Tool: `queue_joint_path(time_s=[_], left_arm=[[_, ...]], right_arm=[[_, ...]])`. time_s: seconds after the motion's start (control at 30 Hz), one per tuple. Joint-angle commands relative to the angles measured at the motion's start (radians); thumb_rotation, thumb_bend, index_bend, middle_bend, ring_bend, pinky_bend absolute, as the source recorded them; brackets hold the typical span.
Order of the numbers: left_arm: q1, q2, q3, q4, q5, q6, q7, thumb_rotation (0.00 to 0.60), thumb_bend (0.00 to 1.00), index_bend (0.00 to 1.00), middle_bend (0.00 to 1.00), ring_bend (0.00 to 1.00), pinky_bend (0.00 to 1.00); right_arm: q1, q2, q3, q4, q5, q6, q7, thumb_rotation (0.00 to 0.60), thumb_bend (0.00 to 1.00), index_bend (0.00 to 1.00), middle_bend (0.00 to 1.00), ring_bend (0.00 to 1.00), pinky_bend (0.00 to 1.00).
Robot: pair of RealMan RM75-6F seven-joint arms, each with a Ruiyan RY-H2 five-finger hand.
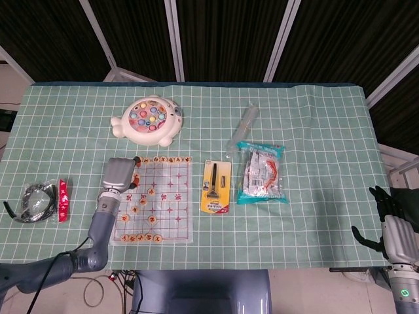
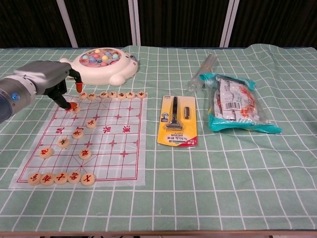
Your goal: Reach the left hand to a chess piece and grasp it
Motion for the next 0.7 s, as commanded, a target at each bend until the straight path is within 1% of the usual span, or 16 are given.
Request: queue_joint_path(time_s=[0.03, 0.1, 0.13, 0.17, 0.2, 0.27, 0.3, 0.37, 0.4, 0.43, 0.47, 0.57, 0.7], left_arm=[[0.053, 0.07, 0.008, -0.103, 0.077, 0.084, -0.065, 0.6, 0.24, 0.37, 0.91, 0.91, 0.91], [0.087, 0.109, 0.025, -0.156, 0.119, 0.128, -0.094, 0.6, 0.23, 0.32, 0.82, 0.83, 0.84], [0.106, 0.13, 0.034, -0.183, 0.139, 0.152, -0.109, 0.6, 0.22, 0.26, 0.74, 0.76, 0.78], [0.124, 0.15, 0.046, -0.207, 0.157, 0.173, -0.122, 0.6, 0.2, 0.2, 0.65, 0.68, 0.72], [0.144, 0.171, 0.058, -0.23, 0.173, 0.193, -0.133, 0.6, 0.19, 0.16, 0.58, 0.62, 0.66], [0.183, 0.212, 0.084, -0.273, 0.206, 0.235, -0.153, 0.6, 0.15, 0.06, 0.37, 0.43, 0.52], [0.204, 0.232, 0.1, -0.292, 0.223, 0.256, -0.161, 0.6, 0.13, 0.04, 0.31, 0.37, 0.47], [0.24, 0.267, 0.129, -0.322, 0.255, 0.29, -0.179, 0.6, 0.08, 0.0, 0.13, 0.21, 0.34], [0.26, 0.284, 0.143, -0.334, 0.268, 0.308, -0.19, 0.6, 0.07, 0.0, 0.09, 0.16, 0.29], [0.277, 0.299, 0.157, -0.344, 0.281, 0.322, -0.199, 0.6, 0.05, 0.0, 0.03, 0.09, 0.23], [0.292, 0.312, 0.171, -0.351, 0.292, 0.334, -0.205, 0.6, 0.04, 0.0, 0.01, 0.04, 0.16], [0.338, 0.345, 0.204, -0.357, 0.326, 0.376, -0.226, 0.6, 0.02, 0.0, 0.0, 0.0, 0.06], [0.39, 0.37, 0.237, -0.342, 0.354, 0.415, -0.259, 0.6, 0.02, 0.0, 0.0, 0.0, 0.04]], right_arm=[[0.0, -0.001, 0.0, 0.002, -0.002, 0.002, -0.002, 0.6, 0.37, 0.0, 0.0, 0.0, 0.0], [0.0, -0.002, -0.001, 0.003, -0.003, 0.001, -0.005, 0.6, 0.37, 0.0, 0.0, 0.0, 0.0], [0.0, -0.002, -0.001, 0.004, -0.003, 0.001, -0.006, 0.6, 0.37, 0.0, 0.0, 0.0, 0.0], [0.001, -0.002, -0.001, 0.004, -0.003, 0.001, -0.007, 0.6, 0.37, 0.0, 0.0, 0.0, 0.0], [0.001, -0.002, -0.001, 0.005, -0.004, 0.001, -0.009, 0.6, 0.37, 0.0, 0.0, 0.0, 0.0], [0.0, -0.002, -0.002, 0.006, -0.006, 0.002, -0.013, 0.6, 0.37, 0.0, 0.0, 0.0, 0.0], [0.0, -0.002, -0.003, 0.006, -0.006, 0.002, -0.016, 0.6, 0.37, 0.0, 0.0, 0.0, 0.0], [0.0, -0.002, -0.003, 0.006, -0.006, 0.003, -0.021, 0.6, 0.37, 0.0, 0.0, 0.0, 0.0], [0.0, -0.002, -0.004, 0.007, -0.006, 0.003, -0.024, 0.6, 0.37, 0.0, 0.0, 0.0, 0.0], [0.0, -0.002, -0.004, 0.007, -0.006, 0.003, -0.029, 0.6, 0.36, 0.0, 0.0, 0.0, 0.0], [0.001, -0.003, -0.005, 0.008, -0.006, 0.003, -0.033, 0.6, 0.37, 0.0, 0.0, 0.0, 0.0], [0.001, -0.004, -0.005, 0.008, -0.006, 0.005, -0.04, 0.6, 0.37, 0.0, 0.0, 0.0, 0.0], [0.0, -0.004, -0.006, 0.008, -0.008, 0.007, -0.046, 0.6, 0.37, 0.0, 0.0, 0.0, 0.0]])
